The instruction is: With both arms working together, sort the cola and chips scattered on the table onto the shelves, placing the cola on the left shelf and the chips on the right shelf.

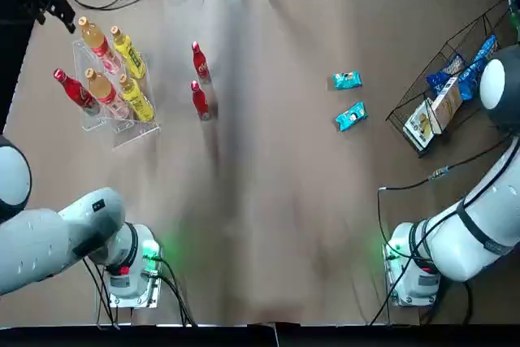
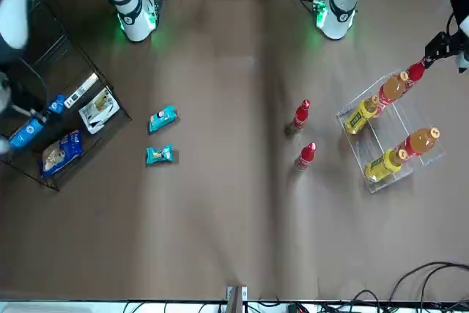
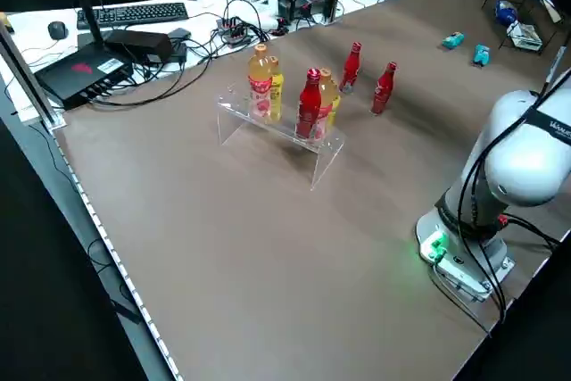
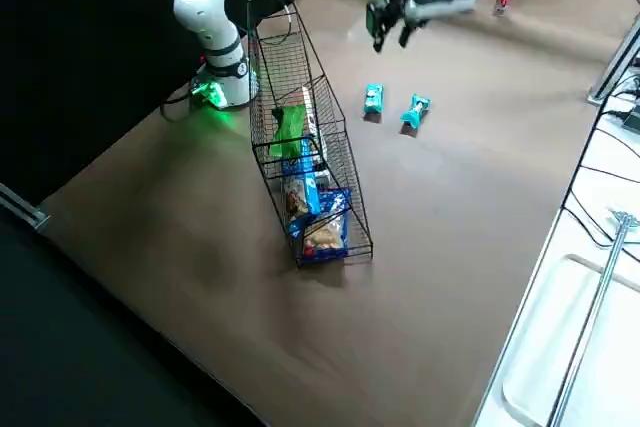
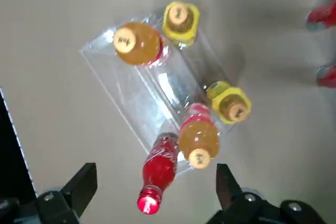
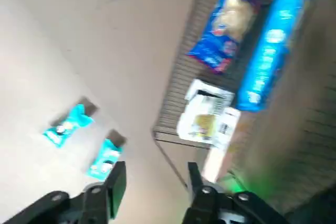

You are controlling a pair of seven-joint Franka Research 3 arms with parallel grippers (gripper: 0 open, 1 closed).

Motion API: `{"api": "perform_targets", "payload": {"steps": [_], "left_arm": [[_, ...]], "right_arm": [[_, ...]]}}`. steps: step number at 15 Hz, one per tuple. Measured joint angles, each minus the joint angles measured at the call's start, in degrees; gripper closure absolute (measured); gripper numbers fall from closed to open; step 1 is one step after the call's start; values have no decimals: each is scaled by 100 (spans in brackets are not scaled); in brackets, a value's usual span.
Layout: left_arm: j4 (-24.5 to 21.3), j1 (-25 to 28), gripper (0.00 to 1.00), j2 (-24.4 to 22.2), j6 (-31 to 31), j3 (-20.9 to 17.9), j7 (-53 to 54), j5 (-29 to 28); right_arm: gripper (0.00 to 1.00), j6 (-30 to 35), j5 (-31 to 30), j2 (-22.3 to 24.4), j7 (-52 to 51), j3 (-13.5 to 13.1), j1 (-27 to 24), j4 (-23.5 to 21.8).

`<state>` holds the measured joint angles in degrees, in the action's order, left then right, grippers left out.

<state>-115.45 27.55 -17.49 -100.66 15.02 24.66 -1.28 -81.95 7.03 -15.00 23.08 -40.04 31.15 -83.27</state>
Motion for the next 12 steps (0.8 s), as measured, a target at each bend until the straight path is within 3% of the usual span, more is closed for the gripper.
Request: {"api": "perform_targets", "payload": {"steps": [3, 6, 9, 10, 12], "left_arm": [[760, -16, 0, 248, 506, 344, -435, 324], [1371, -48, 0, 732, 771, 1008, -1337, 356], [1481, -211, 0, 1237, 784, 1637, -2392, 356], [1481, -596, 0, 1699, 707, 1786, -2899, 356], [1482, -1045, 0, 2225, 179, 1789, -3272, 272]], "right_arm": [[36, -662, 491, -213, 319, 18, 95, -577], [36, -818, 958, -572, 1380, 114, 230, -714], [35, -827, 1549, -864, 2394, 134, 273, -753], [34, -860, 1738, -989, 2868, 137, 313, -869], [34, -1180, 1813, -1096, 3374, 144, 483, -1100]]}}
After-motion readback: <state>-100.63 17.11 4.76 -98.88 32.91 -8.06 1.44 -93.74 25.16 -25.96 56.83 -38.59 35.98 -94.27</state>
